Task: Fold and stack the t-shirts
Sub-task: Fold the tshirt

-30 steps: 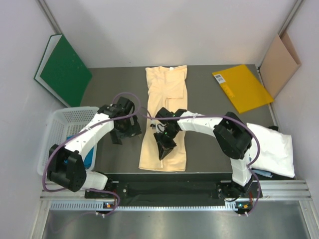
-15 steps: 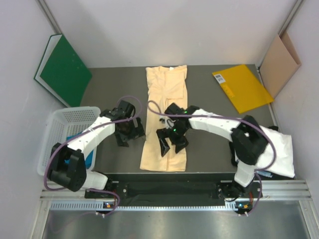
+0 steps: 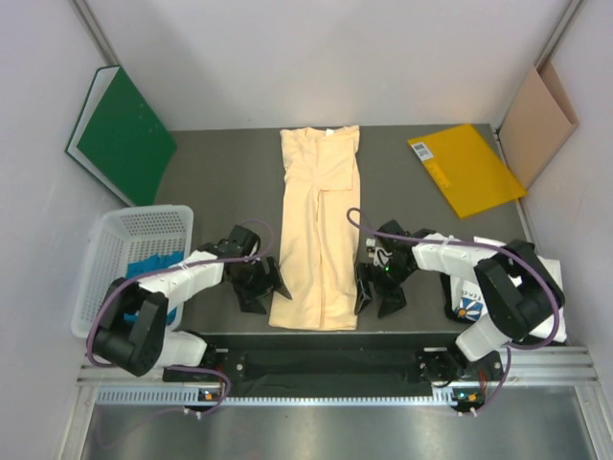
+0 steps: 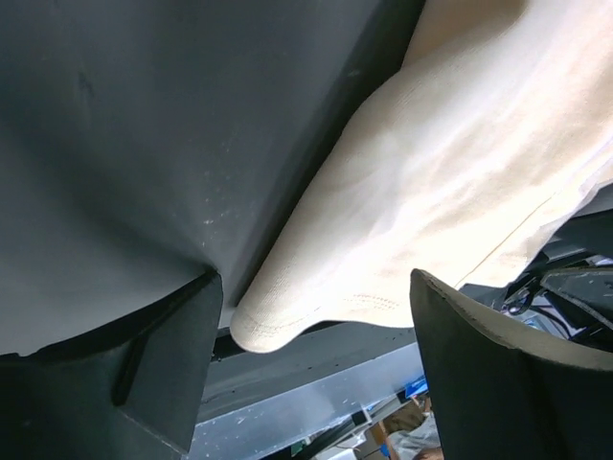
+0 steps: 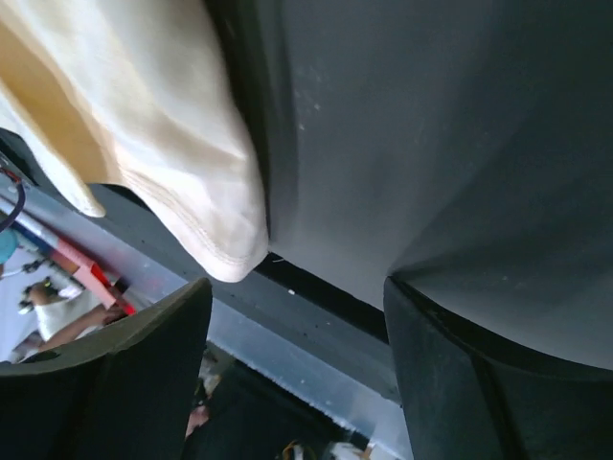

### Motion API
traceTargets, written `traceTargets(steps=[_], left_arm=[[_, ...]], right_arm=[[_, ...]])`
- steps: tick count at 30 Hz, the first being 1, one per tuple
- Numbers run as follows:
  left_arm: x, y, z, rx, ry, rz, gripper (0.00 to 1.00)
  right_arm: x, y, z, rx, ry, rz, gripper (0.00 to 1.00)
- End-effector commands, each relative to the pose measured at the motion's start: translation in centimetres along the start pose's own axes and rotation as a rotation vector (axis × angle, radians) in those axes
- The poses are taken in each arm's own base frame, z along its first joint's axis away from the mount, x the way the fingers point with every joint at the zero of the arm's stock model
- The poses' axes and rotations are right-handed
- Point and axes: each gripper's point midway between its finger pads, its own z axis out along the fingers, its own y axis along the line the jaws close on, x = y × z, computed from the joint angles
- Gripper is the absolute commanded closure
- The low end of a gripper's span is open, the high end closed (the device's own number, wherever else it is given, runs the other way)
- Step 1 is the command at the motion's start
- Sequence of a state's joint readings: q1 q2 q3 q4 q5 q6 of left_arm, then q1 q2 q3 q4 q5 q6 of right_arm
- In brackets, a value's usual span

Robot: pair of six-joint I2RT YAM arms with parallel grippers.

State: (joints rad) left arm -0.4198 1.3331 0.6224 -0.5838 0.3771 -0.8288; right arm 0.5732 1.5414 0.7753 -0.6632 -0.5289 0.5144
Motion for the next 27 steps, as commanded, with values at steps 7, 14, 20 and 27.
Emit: traceTargets(steps=[7,14,20,27], left_arm=[[0.8,-0.2,1.8,0.008,0.062,-0.013,0.37],[1.8,0.1,2.2,-0.044,0.109,-0.011,0.40],[2.6,0.8,2.1,-0.104,0.145,-0.016,0.43],[5.0,3.3,1.4,-0.229,0.223,-0.018,1.00]], right_arm=[[-0.9,3.4,0.7,-0.184,0.011,0.048,0.37],[0.5,3.6,2.1,-0.168,0.100,0.067,0.40],[2.4,3.2,3.8,-0.152,0.138,0.064,0.49],[3.2,3.9,4.6,-0.165,0.114,0.053,1.00]])
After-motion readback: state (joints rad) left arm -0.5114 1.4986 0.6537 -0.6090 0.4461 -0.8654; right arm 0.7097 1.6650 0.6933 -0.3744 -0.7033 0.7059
